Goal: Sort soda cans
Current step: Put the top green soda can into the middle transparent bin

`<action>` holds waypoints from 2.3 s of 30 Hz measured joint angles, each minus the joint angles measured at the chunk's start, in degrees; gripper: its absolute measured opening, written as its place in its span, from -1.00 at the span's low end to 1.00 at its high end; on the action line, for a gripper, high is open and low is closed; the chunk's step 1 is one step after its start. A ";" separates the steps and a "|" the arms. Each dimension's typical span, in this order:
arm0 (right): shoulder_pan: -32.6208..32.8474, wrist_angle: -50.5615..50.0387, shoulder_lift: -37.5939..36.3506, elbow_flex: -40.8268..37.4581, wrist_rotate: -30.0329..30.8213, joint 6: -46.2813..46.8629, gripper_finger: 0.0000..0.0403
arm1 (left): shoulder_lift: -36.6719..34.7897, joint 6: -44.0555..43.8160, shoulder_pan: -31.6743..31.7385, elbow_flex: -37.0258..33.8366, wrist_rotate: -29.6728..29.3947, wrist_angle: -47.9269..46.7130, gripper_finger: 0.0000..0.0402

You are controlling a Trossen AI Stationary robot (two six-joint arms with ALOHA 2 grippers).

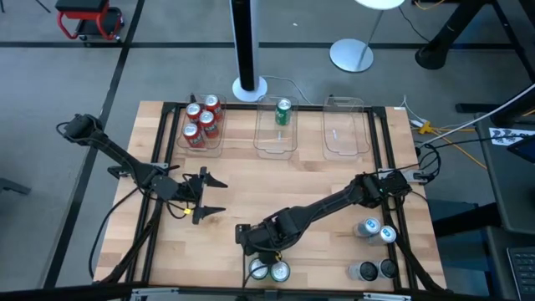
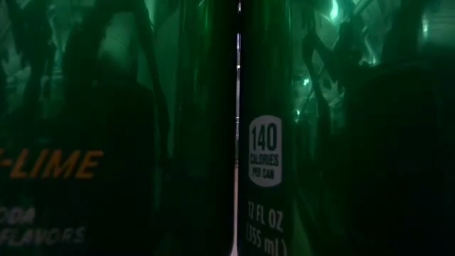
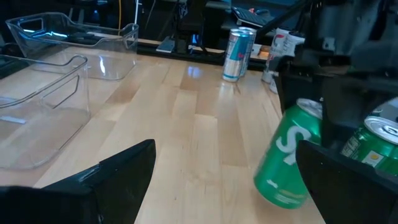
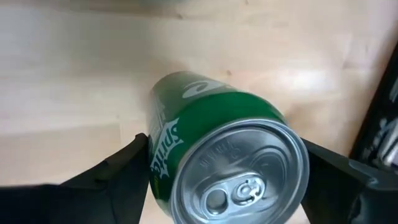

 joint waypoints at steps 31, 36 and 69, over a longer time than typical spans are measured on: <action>-19.15 -14.06 -10.19 3.14 4.79 4.64 0.56 | 0.00 -0.39 -0.02 0.02 0.00 -0.20 0.87; -26.04 -13.96 -11.05 3.14 4.83 3.11 0.56 | 0.02 -0.41 -0.02 0.02 0.00 -0.20 0.87; -48.54 8.84 -11.06 -13.36 1.27 6.87 0.55 | 0.07 -0.26 -0.01 0.04 0.00 -0.33 0.87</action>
